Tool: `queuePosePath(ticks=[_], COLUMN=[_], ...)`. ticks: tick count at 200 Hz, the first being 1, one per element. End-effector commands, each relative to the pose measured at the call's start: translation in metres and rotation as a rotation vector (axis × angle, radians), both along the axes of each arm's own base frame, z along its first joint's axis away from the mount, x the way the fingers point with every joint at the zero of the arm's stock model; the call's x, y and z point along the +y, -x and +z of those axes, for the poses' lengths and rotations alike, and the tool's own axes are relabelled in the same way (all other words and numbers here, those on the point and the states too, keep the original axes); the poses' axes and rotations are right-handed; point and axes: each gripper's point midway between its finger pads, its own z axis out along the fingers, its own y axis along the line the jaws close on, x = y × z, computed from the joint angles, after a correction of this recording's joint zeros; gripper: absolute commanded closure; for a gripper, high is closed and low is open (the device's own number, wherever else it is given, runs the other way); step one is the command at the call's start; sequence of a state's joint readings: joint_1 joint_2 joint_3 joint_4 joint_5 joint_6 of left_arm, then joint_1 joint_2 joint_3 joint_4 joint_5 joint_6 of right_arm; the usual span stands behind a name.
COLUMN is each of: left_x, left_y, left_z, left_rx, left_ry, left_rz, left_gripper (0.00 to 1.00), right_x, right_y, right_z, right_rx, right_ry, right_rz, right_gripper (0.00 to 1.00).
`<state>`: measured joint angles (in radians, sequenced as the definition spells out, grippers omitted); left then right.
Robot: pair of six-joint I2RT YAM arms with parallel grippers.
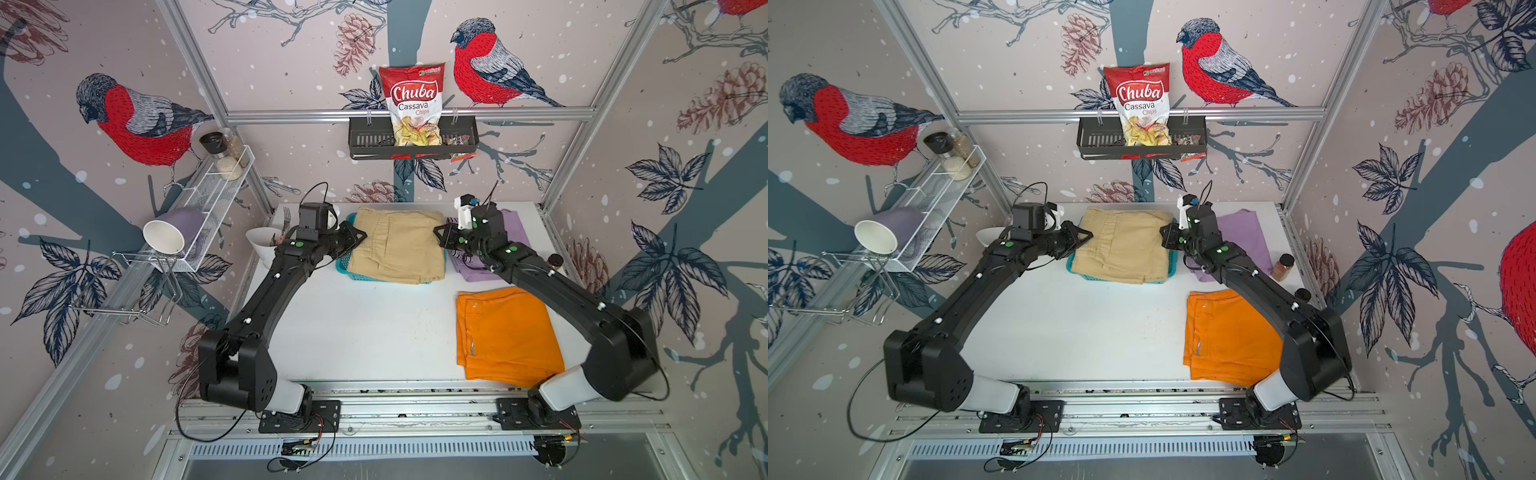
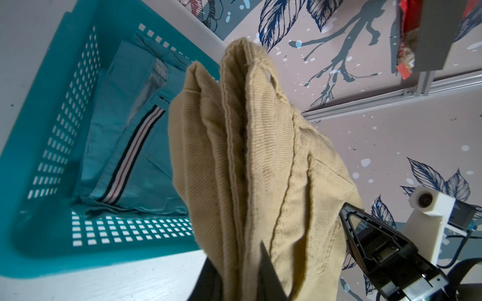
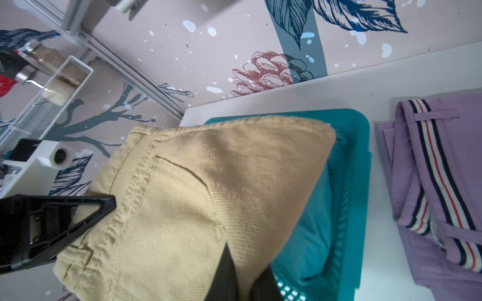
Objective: Put the folded long pants in the basket
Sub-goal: Place the long pant in the basket.
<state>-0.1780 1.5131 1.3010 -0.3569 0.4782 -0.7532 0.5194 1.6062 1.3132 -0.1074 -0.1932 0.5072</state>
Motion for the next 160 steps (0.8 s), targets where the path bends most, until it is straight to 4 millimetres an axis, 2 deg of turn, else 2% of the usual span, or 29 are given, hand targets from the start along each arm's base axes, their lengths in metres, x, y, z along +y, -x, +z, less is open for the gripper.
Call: queuePosePath(ticks=[1, 25, 45, 68, 89, 132, 148, 160], left_x=[-0.001, -0.001, 0.003, 0.006, 0.004, 0.01, 0.015, 0.017], left_y=[-0.017, -0.041, -0.05, -0.053, -0.05, -0.046, -0.047, -0.049], left_z=[-0.011, -0.033, -0.056, -0.069, -0.053, 0.012, 0.025, 0.025], left_rx=[0.015, 0.045, 0.08, 0.101, 0.079, -0.029, -0.061, -0.076], left_ry=[-0.011, 0.001, -0.004, 0.005, 0.024, 0.018, 0.001, -0.014], left_rz=[-0.031, -0.031, -0.023, -0.011, -0.016, 0.017, 0.037, 0.048], left_gripper=[1.0, 1.0, 1.0, 1.0, 1.0, 1.0, 1.0, 1.0], right_x=[0.003, 0.009, 0.009, 0.011, 0.016, 0.022, 0.021, 0.02], right_y=[-0.027, -0.05, -0.058, -0.061, -0.062, -0.062, -0.063, -0.064], right_z=[-0.022, -0.06, -0.09, -0.103, -0.084, -0.002, 0.013, 0.01], right_rx=[0.036, 0.085, 0.128, 0.145, 0.121, 0.005, -0.008, -0.005], right_ry=[0.078, 0.137, 0.156, 0.16, 0.156, 0.161, 0.163, 0.171], right_rz=[0.003, -0.013, -0.019, -0.018, -0.009, -0.043, -0.053, -0.06], right_gripper=[1.0, 1.0, 1.0, 1.0, 1.0, 1.0, 1.0, 1.0])
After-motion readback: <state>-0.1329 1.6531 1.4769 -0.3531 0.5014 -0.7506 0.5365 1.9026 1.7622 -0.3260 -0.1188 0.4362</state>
